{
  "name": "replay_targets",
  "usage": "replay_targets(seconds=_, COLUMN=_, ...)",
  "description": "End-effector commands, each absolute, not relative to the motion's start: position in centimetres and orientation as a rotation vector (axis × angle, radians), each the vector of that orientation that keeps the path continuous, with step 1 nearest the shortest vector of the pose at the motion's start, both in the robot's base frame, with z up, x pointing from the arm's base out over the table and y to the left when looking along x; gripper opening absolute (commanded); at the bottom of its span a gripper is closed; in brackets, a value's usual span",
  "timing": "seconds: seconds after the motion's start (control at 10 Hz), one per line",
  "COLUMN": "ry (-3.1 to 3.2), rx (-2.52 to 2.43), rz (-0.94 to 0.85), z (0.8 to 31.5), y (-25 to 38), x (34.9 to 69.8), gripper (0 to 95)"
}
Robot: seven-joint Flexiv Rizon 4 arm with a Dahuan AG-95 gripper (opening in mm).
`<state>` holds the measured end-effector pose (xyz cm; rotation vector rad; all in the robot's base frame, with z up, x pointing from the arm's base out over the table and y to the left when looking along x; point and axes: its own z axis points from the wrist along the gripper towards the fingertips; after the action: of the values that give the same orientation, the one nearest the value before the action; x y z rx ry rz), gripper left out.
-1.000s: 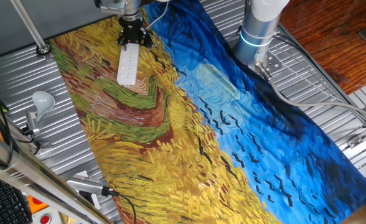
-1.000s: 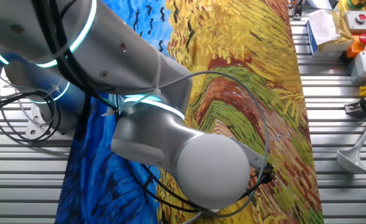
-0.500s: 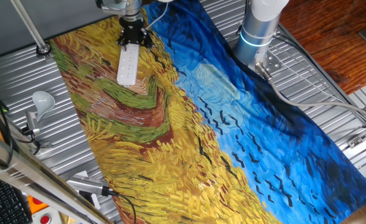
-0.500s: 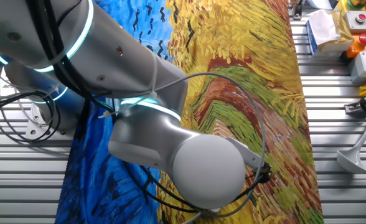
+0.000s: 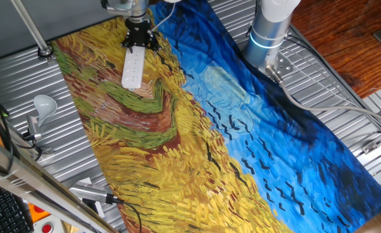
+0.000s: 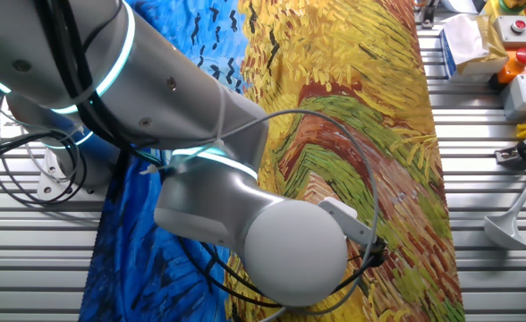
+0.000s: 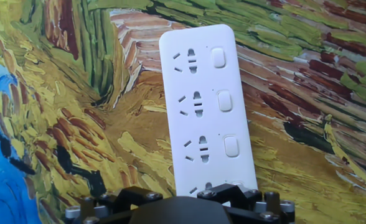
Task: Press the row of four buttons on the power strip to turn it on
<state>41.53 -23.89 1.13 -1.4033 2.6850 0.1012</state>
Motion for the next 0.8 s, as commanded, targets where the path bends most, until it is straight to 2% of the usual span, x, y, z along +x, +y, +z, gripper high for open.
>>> replay_targets(seconds=0.1, ry=2.69, rx=-1.402, rz=0.103, z=1.0, y=-23.9, x=41.39, gripper=95.0)
replay_targets(seconds=0.8, ry=2.699, rx=-1.392, rz=0.105, z=1.59, y=-23.96, x=41.42, gripper=95.0)
